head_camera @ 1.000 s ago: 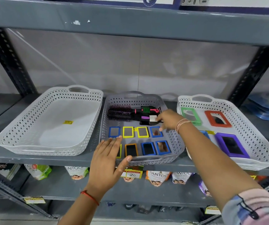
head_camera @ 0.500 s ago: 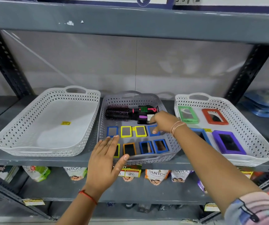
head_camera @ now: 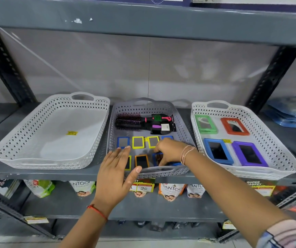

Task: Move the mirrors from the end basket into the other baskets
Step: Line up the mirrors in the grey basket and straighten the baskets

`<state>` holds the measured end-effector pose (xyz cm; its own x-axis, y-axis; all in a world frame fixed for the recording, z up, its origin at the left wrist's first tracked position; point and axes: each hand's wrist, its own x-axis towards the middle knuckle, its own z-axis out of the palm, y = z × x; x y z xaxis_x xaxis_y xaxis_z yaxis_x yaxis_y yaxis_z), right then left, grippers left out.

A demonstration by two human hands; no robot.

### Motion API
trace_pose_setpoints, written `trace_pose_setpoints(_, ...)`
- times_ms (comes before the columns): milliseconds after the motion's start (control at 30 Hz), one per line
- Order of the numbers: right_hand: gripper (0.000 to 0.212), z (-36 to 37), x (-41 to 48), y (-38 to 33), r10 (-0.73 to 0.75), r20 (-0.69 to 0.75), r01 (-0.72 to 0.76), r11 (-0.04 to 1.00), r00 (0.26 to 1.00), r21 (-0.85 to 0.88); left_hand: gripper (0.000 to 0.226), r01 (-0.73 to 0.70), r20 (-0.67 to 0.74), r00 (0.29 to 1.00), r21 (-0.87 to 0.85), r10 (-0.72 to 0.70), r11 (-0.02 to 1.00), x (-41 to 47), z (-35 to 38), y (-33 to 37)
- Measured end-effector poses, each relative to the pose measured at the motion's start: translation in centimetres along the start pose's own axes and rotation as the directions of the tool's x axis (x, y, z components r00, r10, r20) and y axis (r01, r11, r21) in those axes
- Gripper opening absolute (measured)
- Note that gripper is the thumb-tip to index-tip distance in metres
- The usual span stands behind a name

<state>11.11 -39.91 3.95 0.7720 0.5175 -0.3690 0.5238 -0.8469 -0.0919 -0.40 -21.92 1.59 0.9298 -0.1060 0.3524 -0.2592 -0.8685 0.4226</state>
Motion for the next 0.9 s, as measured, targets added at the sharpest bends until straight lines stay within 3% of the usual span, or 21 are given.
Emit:
trace_pose_setpoints(100,0.064,-0.3,-1.0,0.0,0.031,-0.054,-0.023,0.99,0.998,0.141,0.08,-0.005,0.006,1.0,-0.002,0.005,1.0,-0.1,0.0,0.0)
trace_pose_setpoints(200,0.068,-0.3,-3.6,0.1,0.098,-0.277,0.011,0.93,0.956,0.368,0.08,-0.03,0.004,1.0,0.003,0.03,1.0,0.0,0.1,-0.3)
trace_pose_setpoints(300,0.069,1.2,-6.2,-0.3,0.235,-0.509,-0.003,0.91,0.828,0.415,0.079,-0.054,-0.011,0.998,0.017,0.054,0.998,0.0,0.4,-0.6)
trace_pose_setpoints(367,0.07,2.9,-7.5,-1.1,0.377,-0.582,-0.065,0.872,0.721,0.485,0.079,-0.063,-0.038,0.997,0.024,0.064,0.998,0.0,0.6,-0.8)
trace_pose_setpoints(433,0.07,4.4,-8.2,-2.0,0.499,-0.595,-0.124,0.821,0.63,0.557,0.078,-0.046,-0.088,0.995,0.003,0.046,0.999,-0.1,0.9,-0.6)
trace_pose_setpoints(500,0.07,5.6,-8.3,-2.6,0.569,-0.578,-0.18,0.786,0.585,0.591,0.076,-0.003,-0.158,0.987,-0.059,-0.006,0.998,-0.1,1.1,-0.2)
trace_pose_setpoints(567,0.069,6.4,-8.1,-3.0,0.617,-0.545,-0.193,0.743,0.567,0.641,0.076,0.042,-0.212,0.975,-0.119,-0.067,0.992,-0.2,1.4,0.2)
trace_pose_setpoints(733,0.07,6.4,-8.0,-3.4,0.695,-0.448,-0.035,0.562,0.563,0.826,0.074,0.131,-0.222,0.961,-0.166,-0.167,0.977,0.0,1.6,0.8)
trace_pose_setpoints(900,0.071,6.9,-8.0,-4.7,0.728,-0.423,-0.021,0.514,0.539,0.858,0.06,0.217,-0.192,0.95,-0.169,-0.248,0.961,-0.2,1.6,0.0)
